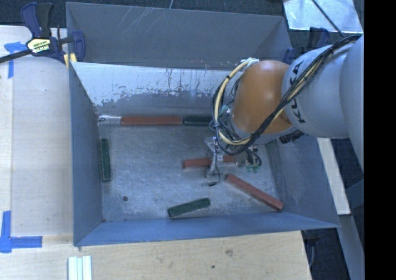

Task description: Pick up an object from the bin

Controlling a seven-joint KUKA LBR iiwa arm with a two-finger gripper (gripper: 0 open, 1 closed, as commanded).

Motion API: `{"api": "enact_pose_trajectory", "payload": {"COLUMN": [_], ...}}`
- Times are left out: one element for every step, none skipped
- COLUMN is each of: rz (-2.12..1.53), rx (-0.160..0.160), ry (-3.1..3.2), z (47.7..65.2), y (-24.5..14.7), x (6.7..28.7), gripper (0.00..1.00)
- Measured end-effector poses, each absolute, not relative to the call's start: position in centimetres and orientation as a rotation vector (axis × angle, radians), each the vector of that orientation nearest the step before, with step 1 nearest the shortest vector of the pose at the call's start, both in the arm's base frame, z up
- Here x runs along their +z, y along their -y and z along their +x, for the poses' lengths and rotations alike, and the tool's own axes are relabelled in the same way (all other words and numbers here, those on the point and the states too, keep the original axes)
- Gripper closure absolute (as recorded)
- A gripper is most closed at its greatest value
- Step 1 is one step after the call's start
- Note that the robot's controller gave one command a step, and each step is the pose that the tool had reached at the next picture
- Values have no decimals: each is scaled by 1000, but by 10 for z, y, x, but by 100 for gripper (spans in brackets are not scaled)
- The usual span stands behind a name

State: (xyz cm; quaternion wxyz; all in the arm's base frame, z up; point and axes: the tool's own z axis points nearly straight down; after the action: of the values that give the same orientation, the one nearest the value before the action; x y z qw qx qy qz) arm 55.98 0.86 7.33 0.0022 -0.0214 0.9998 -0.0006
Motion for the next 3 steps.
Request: {"api": "enact_pose_trajectory", "payload": {"rz": [-68, -394, -395], "rx": [-2, -1, -1], "ry": [-3136, -3113, -3113], "z": [560, 540, 540], "y": [-9, 23, 22], "x": [73, 158, 158], "gripper": [100, 100, 0]}}
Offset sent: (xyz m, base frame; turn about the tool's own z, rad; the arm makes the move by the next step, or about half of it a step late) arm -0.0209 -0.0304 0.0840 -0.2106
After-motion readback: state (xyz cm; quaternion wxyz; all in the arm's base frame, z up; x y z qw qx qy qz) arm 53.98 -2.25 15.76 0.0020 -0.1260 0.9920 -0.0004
